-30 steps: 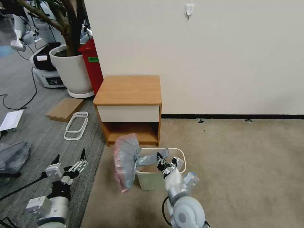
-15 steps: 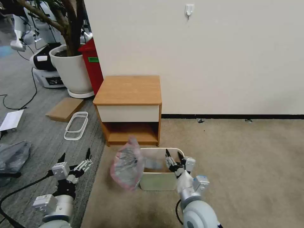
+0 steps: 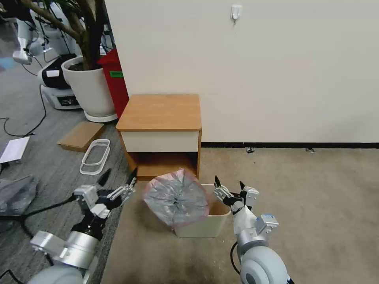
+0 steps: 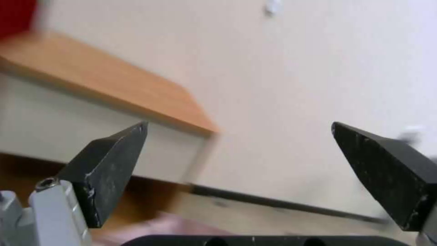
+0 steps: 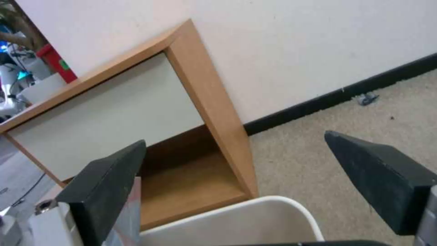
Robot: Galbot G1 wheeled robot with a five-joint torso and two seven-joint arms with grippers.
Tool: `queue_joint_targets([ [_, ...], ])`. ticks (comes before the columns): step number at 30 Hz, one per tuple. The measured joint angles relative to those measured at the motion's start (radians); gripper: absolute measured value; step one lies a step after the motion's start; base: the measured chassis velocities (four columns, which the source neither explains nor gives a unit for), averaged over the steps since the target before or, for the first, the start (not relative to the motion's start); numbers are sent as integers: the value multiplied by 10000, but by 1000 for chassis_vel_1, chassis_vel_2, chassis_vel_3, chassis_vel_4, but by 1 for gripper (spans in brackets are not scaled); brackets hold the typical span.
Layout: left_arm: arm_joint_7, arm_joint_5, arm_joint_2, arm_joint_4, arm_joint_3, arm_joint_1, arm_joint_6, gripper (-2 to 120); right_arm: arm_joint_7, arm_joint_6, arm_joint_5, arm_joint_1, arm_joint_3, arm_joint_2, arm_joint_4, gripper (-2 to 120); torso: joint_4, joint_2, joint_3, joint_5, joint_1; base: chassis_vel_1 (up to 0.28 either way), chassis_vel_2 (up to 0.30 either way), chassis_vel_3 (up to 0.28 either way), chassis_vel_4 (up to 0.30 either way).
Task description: Pick up the garbage bag from the table and place it over the trash can.
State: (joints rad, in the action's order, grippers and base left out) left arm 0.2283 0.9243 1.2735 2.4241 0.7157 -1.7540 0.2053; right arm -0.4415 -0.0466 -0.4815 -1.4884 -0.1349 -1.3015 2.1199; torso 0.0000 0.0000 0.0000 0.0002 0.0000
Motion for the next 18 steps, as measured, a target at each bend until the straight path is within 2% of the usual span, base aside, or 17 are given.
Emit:
queue_joint_targets([
  [1,-237,414,-88,92,-263,119,438,100,-3,4,23,-53,-14,-23,40,100,0,0,0,0,0,0,0,0,0],
  [2,-237,414,-88,92,-263,119,438,100,-3,4,23,-53,-14,-23,40,100,0,0,0,0,0,0,0,0,0],
  [3,-640,599,-143,102,-543,247,796,100,-4,7,46,-107,-35,-37,78,100,0,0,0,0,0,0,0,0,0],
  [4,-640,599,-143,102,-543,247,796,100,-4,7,46,-107,-35,-37,78,100,0,0,0,0,0,0,0,0,0],
  [5,-1738,628,-193,-37,-1187,535,1427,100,-6,11,76,-225,-113,-56,156,100,0,0,0,-1,-1,0,0,0,0],
  [6,-1738,628,-193,-37,-1187,535,1427,100,-6,11,76,-225,-113,-56,156,100,0,0,0,-1,-1,0,0,0,0],
  [9,-3593,635,-179,-489,-1939,961,2133,100,-8,44,143,-377,-254,-88,185,100,0,0,0,-3,0,0,0,0,0],
  [10,-3593,635,-179,-489,-1939,961,2133,100,-8,44,143,-377,-254,-88,185,100,0,0,0,-3,0,0,0,0,0],
  [11,-4280,640,-157,-766,-2213,1150,2437,100,-9,94,216,-486,-312,-116,186,100,-1,0,0,-2,0,0,0,0,0],
  [12,-4587,591,-147,-969,-2353,1280,2613,100,-9,132,291,-576,-338,-154,186,100,-1,0,0,-2,-1,0,0,0,0],
  [18,-5108,189,-204,-1542,-2751,1691,2834,100,-10,213,469,-754,-370,-330,99,100,0,0,0,-2,0,0,0,0,0],
])
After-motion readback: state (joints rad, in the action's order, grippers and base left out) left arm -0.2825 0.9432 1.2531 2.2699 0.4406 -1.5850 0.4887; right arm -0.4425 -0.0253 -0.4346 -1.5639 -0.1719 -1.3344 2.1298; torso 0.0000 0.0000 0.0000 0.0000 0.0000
